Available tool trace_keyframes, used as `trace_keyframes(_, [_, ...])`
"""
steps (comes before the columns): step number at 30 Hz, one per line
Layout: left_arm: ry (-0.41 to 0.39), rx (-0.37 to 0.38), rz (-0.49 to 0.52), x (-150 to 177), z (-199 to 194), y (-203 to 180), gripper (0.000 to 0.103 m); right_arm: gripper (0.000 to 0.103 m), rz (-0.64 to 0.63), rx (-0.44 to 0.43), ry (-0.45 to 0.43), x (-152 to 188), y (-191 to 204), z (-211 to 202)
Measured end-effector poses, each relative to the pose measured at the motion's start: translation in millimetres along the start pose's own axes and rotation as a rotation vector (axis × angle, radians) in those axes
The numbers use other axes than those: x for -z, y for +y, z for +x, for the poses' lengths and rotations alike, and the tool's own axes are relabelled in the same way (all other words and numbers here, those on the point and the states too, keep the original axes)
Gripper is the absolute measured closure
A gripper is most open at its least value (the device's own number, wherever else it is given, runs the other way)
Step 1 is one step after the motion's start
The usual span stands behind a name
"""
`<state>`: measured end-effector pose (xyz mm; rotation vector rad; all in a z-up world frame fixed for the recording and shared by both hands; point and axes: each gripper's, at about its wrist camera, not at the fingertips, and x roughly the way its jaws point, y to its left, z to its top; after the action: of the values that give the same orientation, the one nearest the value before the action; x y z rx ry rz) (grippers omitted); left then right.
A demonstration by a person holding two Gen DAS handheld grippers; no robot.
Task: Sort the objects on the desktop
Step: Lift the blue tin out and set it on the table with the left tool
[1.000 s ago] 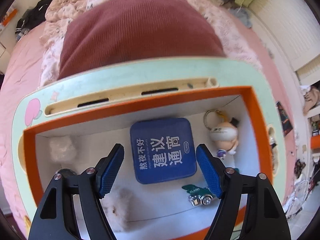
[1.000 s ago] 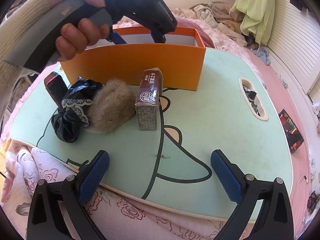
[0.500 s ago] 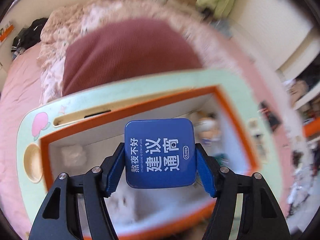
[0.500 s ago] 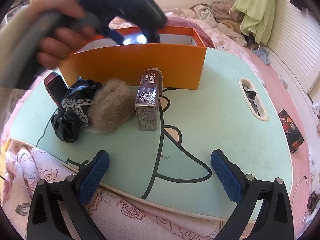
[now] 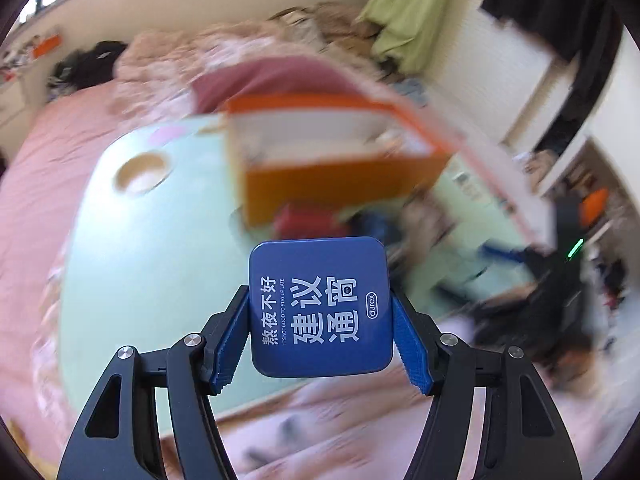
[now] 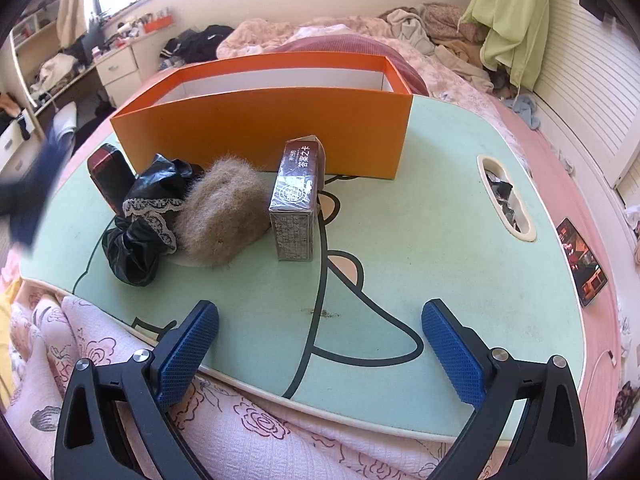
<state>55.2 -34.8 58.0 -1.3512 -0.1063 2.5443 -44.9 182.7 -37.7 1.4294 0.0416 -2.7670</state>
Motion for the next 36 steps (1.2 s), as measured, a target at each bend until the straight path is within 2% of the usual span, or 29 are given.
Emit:
trace_keyframes(1, [0.013, -0.024, -0.010, 5, 6, 5, 0.036, 0.001, 0.000, 0.000, 0.000, 0, 0, 0])
trace_keyframes(3, [0.058, -0.011, -0.039, 7, 25, 11, 0.036, 0.001, 0.000, -0.001, 0.000, 0, 0, 0])
trace_keyframes(5, [0.069, 0.007, -0.056, 2, 41, 11, 0.036, 0.001, -0.001, -0.001, 0.000, 0, -1, 0])
trace_keyframes(7, [0.032, -0.002, -0.062, -8, 49, 6, 0.036, 0.001, -0.001, -0.001, -0.001, 0, -1, 0])
trace_keyframes(9, [-0.022, 0.023, -0.080, -14, 49, 1, 0.036, 0.001, -0.001, -0.002, 0.000, 0, 0, -1])
trace_keyframes(13, [-0.113, 0.056, -0.089, -7, 30, -3, 0.022, 0.001, -0.001, -0.001, 0.000, 1, -1, -1])
trace_keyframes(16, [-0.137, 0.027, -0.079, 10, 18, -1, 0.022, 0.001, -0.002, -0.002, 0.000, 1, -2, -1])
trace_keyframes(21, [-0.080, -0.074, 0.016, 25, 37, -10, 0.022, 0.001, -0.002, -0.002, 0.000, 1, -2, -1])
trace_keyframes(23, [-0.077, -0.138, 0.051, 26, 46, -13, 0.017, 0.001, -0.004, 0.000, -0.001, 0, -1, -2])
trace_keyframes(24, [-0.071, -0.159, 0.079, 24, 52, -18, 0.009, 0.001, -0.003, -0.001, 0.000, 1, -1, -2])
trace_keyframes(26, [-0.059, -0.142, 0.091, 23, 56, -19, 0.000, 0.001, -0.002, -0.001, 0.001, 2, 0, -3])
trace_keyframes(33, [-0.071, -0.141, 0.081, 23, 60, -12, 0.000, 0.001, 0.003, -0.010, -0.006, 2, -2, -6])
trace_keyframes(35, [-0.074, -0.142, 0.081, 24, 60, -12, 0.000, 0.006, 0.016, -0.029, -0.021, 2, -7, -9])
trace_keyframes(36, [-0.076, -0.142, 0.080, 25, 59, -13, 0.000, 0.014, 0.027, -0.041, -0.036, 2, -10, -12])
